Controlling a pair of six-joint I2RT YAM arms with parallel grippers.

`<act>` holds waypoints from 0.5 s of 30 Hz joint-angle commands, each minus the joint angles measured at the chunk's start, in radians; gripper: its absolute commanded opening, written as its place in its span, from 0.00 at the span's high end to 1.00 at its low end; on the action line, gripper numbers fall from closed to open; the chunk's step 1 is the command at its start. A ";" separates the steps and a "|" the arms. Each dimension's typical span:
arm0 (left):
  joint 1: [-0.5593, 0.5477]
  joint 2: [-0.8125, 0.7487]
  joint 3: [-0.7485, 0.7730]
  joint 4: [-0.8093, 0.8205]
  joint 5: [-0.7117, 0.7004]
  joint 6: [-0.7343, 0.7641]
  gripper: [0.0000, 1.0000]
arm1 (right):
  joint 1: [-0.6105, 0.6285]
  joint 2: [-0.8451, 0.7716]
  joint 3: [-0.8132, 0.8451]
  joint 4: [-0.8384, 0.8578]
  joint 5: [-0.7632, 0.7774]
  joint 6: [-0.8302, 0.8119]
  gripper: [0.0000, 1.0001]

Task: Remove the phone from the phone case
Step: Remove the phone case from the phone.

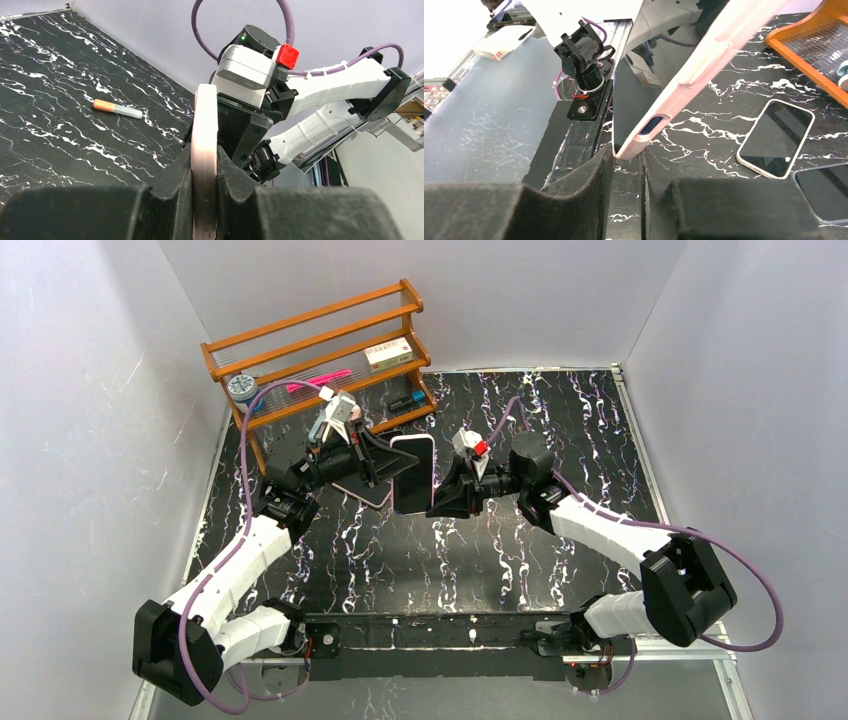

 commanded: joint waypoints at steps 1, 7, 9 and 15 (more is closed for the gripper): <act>0.001 -0.023 0.008 0.073 0.009 -0.025 1.00 | 0.005 0.008 0.051 0.058 -0.019 0.016 0.75; 0.001 -0.015 0.007 0.073 -0.013 -0.092 1.00 | 0.004 -0.002 0.053 0.011 -0.029 -0.078 0.96; 0.001 -0.006 0.014 0.073 -0.017 -0.129 1.00 | 0.005 -0.007 0.060 -0.024 -0.028 -0.143 0.99; 0.001 0.000 0.021 0.073 -0.016 -0.205 1.00 | 0.005 -0.026 0.088 -0.122 -0.022 -0.320 0.99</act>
